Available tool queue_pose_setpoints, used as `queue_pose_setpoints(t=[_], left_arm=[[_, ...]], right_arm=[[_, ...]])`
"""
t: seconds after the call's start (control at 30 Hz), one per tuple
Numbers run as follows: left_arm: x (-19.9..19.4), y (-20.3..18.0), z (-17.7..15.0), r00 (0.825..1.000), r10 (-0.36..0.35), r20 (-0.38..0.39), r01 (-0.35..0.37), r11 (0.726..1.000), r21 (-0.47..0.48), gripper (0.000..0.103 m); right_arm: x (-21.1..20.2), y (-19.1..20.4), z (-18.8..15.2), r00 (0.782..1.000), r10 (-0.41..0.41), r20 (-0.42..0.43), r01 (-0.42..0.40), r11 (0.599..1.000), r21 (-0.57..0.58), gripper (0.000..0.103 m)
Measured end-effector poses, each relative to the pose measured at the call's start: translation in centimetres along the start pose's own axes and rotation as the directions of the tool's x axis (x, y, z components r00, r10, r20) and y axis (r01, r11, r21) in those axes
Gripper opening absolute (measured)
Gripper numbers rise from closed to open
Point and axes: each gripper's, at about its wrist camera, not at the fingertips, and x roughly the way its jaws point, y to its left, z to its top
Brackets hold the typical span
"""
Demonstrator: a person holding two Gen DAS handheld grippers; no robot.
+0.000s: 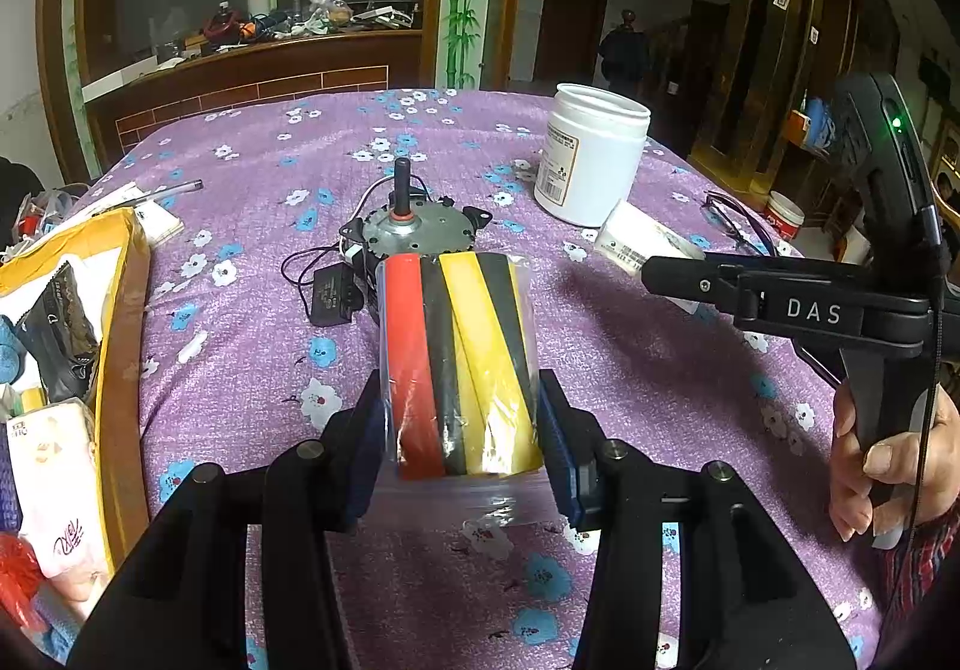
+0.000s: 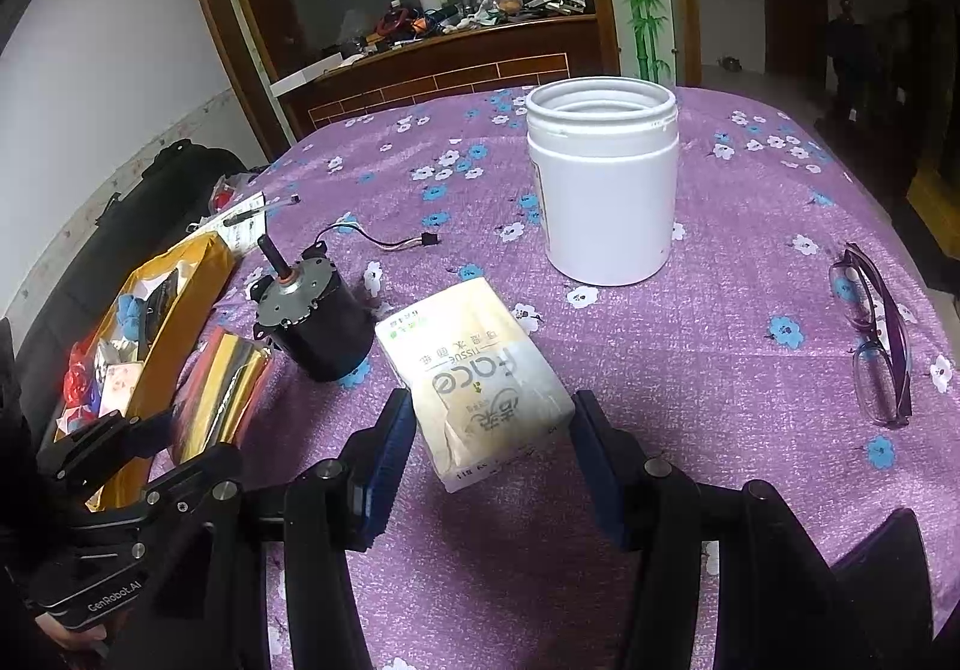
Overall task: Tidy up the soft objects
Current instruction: 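Hold the tube pack and Face tissue pack lifted in both grippers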
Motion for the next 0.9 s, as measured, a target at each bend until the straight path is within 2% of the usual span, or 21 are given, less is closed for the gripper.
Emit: queue_pose_setpoints(t=[0.9], left_arm=[[0.00,-0.03,0.02,1.000,0.000,0.000,0.000,1.000,0.001,0.045]], right_arm=[[0.14,-0.11,-0.01,1.000,-0.002,-0.004,0.002,1.000,0.003,0.055]])
